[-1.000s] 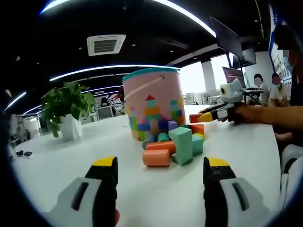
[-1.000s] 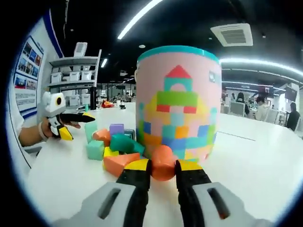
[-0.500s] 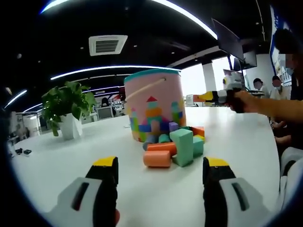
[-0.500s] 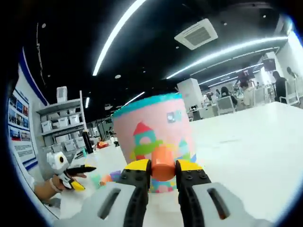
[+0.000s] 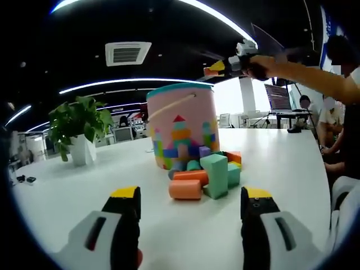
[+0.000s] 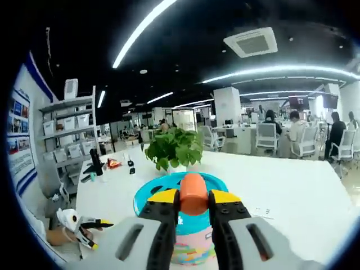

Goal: Arrange the toys in the designated storage area by placing each visible toy with the group until no toy remains scattered across the table.

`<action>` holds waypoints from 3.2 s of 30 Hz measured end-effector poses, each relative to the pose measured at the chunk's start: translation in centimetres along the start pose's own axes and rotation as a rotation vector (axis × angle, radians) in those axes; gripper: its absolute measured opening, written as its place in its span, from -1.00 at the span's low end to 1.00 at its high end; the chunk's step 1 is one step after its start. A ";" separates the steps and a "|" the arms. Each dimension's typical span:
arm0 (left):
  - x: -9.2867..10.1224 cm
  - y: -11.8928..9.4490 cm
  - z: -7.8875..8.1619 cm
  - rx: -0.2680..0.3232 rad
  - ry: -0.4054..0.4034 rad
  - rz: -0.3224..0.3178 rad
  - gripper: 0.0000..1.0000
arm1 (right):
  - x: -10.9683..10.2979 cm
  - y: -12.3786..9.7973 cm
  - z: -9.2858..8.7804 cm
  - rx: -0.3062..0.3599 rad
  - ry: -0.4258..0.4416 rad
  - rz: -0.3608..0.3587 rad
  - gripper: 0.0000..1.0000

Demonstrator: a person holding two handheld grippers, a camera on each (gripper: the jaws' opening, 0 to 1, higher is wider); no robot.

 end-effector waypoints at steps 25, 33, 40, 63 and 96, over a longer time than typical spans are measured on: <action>0.2 0.1 0.2 0.015 0.003 -0.022 0.48 | -4.8 7.3 -1.7 -0.494 -0.153 -0.082 -0.59; 0.4 0.0 0.3 0.021 0.000 -0.030 0.48 | -4.8 7.7 -2.4 -0.565 -0.179 -0.104 -0.59; 0.5 0.0 0.3 0.024 0.002 -0.030 0.48 | -3.8 8.7 -2.3 -0.614 -0.184 -0.114 -0.59; 1.0 -0.3 0.3 0.026 -0.005 -0.032 0.48 | -5.5 7.1 -2.4 -0.531 -0.161 -0.091 -0.52; 0.2 -0.3 0.0 0.011 -0.047 0.021 0.50 | -8.1 -6.9 -18.8 0.218 0.031 0.098 -0.32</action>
Point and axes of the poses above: the point that each gripper's makers call its tool centre point, and the gripper's own axes: y roughly forward along the fingers, x roughly to its right, z roughly out of its top, the point moved 4 cm from there along -y, roughly backward along the fingers, and after that the axes turned 9 degrees about -z, right-handed, at the moved point
